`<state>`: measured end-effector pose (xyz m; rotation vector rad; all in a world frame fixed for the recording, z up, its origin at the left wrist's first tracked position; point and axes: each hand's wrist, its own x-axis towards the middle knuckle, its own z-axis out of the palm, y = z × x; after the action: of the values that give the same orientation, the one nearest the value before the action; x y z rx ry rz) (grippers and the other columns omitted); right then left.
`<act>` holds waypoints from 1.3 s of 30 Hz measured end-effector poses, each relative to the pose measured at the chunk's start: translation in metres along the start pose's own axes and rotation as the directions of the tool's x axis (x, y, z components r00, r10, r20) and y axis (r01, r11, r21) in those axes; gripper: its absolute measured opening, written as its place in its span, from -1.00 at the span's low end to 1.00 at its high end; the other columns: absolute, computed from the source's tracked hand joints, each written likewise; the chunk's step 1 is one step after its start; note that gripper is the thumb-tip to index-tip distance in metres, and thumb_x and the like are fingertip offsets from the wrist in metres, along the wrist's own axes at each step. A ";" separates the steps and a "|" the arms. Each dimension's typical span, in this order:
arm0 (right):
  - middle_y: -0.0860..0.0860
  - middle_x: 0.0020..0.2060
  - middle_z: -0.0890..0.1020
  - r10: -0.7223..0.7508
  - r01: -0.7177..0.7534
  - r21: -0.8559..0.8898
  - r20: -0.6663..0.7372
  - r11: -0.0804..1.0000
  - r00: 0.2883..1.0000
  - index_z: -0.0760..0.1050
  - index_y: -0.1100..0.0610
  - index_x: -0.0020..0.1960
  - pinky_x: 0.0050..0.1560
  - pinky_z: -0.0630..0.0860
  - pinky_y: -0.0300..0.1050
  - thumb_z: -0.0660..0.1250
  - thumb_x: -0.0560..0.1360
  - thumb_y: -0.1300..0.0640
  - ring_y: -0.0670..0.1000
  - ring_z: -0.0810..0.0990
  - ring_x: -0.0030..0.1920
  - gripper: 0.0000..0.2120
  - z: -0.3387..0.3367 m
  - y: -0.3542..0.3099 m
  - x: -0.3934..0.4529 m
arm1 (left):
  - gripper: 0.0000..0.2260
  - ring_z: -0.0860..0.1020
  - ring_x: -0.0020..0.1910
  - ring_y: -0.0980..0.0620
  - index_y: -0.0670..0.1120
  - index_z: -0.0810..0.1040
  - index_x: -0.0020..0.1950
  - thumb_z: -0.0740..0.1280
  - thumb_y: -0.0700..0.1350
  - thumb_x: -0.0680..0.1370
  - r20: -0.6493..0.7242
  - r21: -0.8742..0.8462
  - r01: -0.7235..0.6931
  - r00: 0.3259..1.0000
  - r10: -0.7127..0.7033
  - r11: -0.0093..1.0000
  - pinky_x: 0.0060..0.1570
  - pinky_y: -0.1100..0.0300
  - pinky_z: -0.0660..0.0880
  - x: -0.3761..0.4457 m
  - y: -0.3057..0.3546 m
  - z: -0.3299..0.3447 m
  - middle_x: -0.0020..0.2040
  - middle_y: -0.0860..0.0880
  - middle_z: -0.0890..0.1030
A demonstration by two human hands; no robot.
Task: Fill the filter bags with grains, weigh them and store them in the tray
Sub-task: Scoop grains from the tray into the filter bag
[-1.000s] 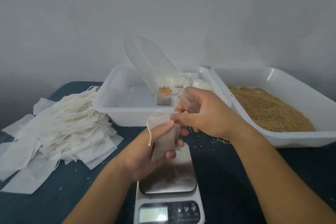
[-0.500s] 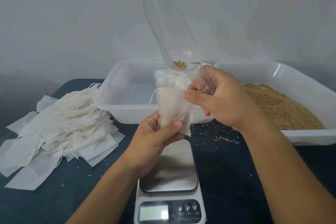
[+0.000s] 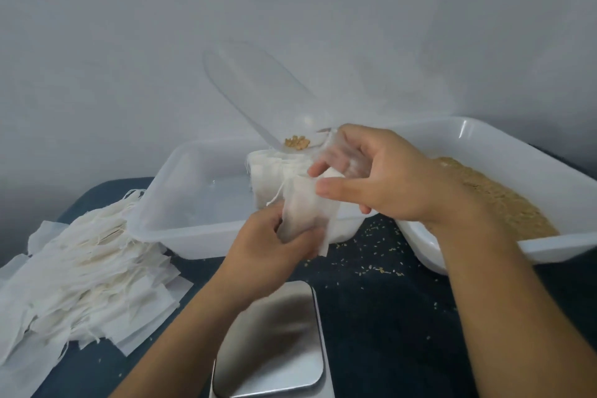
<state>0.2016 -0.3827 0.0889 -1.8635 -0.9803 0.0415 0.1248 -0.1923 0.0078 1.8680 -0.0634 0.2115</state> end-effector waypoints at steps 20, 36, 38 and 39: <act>-0.14 -0.42 0.62 0.365 -0.375 0.049 -0.367 0.926 0.855 0.60 0.08 0.02 -0.53 0.38 -0.30 0.56 0.47 0.17 -0.13 0.49 -0.51 -0.81 -0.092 0.081 -0.031 | -0.82 0.49 -0.48 0.28 0.08 0.62 -0.04 0.54 -0.12 0.44 0.258 0.379 -0.130 0.966 0.030 0.916 -0.54 0.39 0.35 0.125 0.071 0.063 -0.43 0.20 0.57; -0.02 -0.34 0.61 0.385 -0.444 -0.050 -0.419 0.895 0.823 0.51 0.14 -0.09 -0.54 0.37 -0.31 0.52 0.48 0.10 -0.13 0.55 -0.49 -0.80 -0.095 0.094 -0.030 | -0.83 0.46 -0.52 0.24 0.06 0.63 -0.06 0.54 -0.13 0.43 0.264 0.451 -0.109 0.964 -0.016 0.886 -0.57 0.37 0.33 0.132 0.066 0.072 -0.35 0.11 0.55; -0.07 -0.42 0.59 0.399 -0.461 -0.059 -0.413 0.885 0.819 0.49 0.11 -0.12 -0.53 0.37 -0.29 0.52 0.47 0.09 -0.12 0.55 -0.49 -0.79 -0.095 0.097 -0.030 | -0.83 0.45 -0.53 0.23 0.05 0.63 -0.06 0.53 -0.13 0.43 0.264 0.464 -0.118 0.965 -0.010 0.878 -0.59 0.36 0.31 0.132 0.068 0.072 -0.37 0.11 0.54; -0.11 -0.47 0.58 0.405 -0.467 -0.059 -0.409 0.882 0.817 0.48 0.09 -0.14 -0.54 0.35 -0.29 0.52 0.46 0.08 -0.13 0.55 -0.50 -0.79 -0.095 0.097 -0.031 | -0.84 0.44 -0.53 0.23 0.05 0.63 -0.06 0.53 -0.12 0.43 0.262 0.472 -0.123 0.965 -0.006 0.873 -0.59 0.35 0.32 0.132 0.069 0.072 -0.36 0.09 0.54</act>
<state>0.2803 -0.4912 0.0504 -2.1068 -0.2723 -0.1288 0.2520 -0.2731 0.0751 2.3935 -0.2677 0.0225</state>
